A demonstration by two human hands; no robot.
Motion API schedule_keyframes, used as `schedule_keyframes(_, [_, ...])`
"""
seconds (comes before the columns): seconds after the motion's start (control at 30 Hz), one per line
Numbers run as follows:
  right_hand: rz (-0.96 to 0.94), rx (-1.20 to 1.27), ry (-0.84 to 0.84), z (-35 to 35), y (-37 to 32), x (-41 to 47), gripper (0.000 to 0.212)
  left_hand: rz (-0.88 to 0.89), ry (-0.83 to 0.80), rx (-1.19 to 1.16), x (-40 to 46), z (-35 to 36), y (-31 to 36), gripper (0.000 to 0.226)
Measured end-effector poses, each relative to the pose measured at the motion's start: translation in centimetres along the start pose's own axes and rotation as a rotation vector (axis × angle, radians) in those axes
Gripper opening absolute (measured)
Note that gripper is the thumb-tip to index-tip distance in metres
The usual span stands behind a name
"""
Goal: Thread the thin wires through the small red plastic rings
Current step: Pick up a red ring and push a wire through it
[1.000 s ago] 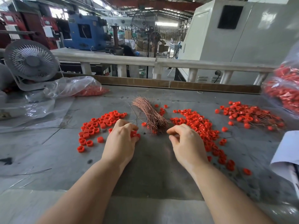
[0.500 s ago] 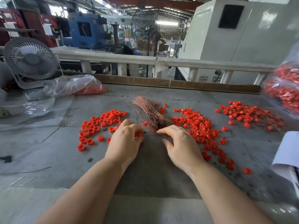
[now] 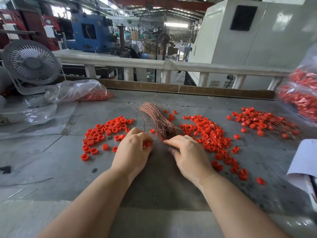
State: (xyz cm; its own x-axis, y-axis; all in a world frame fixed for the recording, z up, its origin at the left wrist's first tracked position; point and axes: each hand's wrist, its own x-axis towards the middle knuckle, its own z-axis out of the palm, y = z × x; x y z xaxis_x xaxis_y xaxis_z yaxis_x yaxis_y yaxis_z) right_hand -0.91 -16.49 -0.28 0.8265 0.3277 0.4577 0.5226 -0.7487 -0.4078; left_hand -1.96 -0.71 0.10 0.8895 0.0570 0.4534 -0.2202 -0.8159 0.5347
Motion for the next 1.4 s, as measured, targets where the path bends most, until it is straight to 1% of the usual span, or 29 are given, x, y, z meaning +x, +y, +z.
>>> schedule_keyframes(0.17, [0.006,0.077,0.121,-0.6,-0.5,-0.1,0.011,0.006,-0.011,-0.028,0.0,-0.1,0.2,0.019])
schedule_keyframes(0.27, [-0.041,0.132,0.151,-0.9,-1.0,-0.2,0.008,0.065,0.026,-0.067,-0.1,-0.3,0.6,0.024])
schedule_keyframes(0.33, [-0.094,0.167,0.156,-1.0,-1.4,-0.2,0.008,0.131,0.017,-0.113,-0.2,-0.5,1.0,0.026])
schedule_keyframes(0.47, [-0.208,0.221,0.165,-1.3,-2.1,-0.4,0.007,0.232,-0.071,-0.146,-0.5,-0.5,1.2,0.019])
schedule_keyframes(0.53, [-0.207,0.274,0.180,-1.3,-2.3,-0.4,0.010,0.261,-0.034,-0.164,-0.4,-0.5,1.1,0.012])
schedule_keyframes(0.6, [-0.145,0.346,0.196,-1.3,-2.3,-0.4,0.018,0.244,0.023,-0.229,-0.3,-0.6,1.1,0.010])
schedule_keyframes(0.67, [-0.089,0.390,0.219,-1.3,-2.1,-0.2,0.028,0.202,0.058,-0.320,-0.1,-0.6,1.3,0.014])
schedule_keyframes(0.77, [-0.028,0.456,0.206,-1.2,-1.8,-0.1,0.048,0.088,0.082,-0.446,0.0,-0.6,1.4,0.018])
schedule_keyframes(0.8, [-0.009,0.465,0.192,-1.2,-1.8,-0.1,0.051,0.067,0.080,-0.472,0.0,-0.6,1.4,0.020])
schedule_keyframes(0.87, [0.018,0.436,0.145,-1.1,-1.6,-0.1,0.046,0.064,0.067,-0.474,-0.1,-0.6,1.5,0.022])
schedule_keyframes(0.97, [0.027,0.397,0.104,-0.9,-1.6,-0.1,0.037,0.049,0.068,-0.414,-0.1,-0.5,1.5,0.016])
schedule_keyframes(1.13, [0.112,0.419,0.195,-1.0,-1.3,0.1,0.027,-0.029,0.116,-0.323,0.0,-0.3,1.2,0.012])
schedule_keyframes(1.2, [0.128,0.455,0.229,-1.3,-1.4,0.1,0.024,-0.043,0.110,-0.312,0.0,-0.4,1.2,0.012])
schedule_keyframes(1.27, [0.143,0.586,0.223,-1.5,-1.7,0.0,0.017,-0.040,0.080,-0.308,-0.1,-0.4,1.3,0.014])
schedule_keyframes(1.33, [0.172,0.823,0.178,-1.9,-2.1,0.0,0.010,0.008,0.037,-0.312,-0.3,-0.5,1.5,0.022])
schedule_keyframes(1.4, [0.195,1.046,0.104,-2.2,-2.1,0.1,0.015,0.083,-0.014,-0.302,-0.5,-0.5,1.6,0.028])
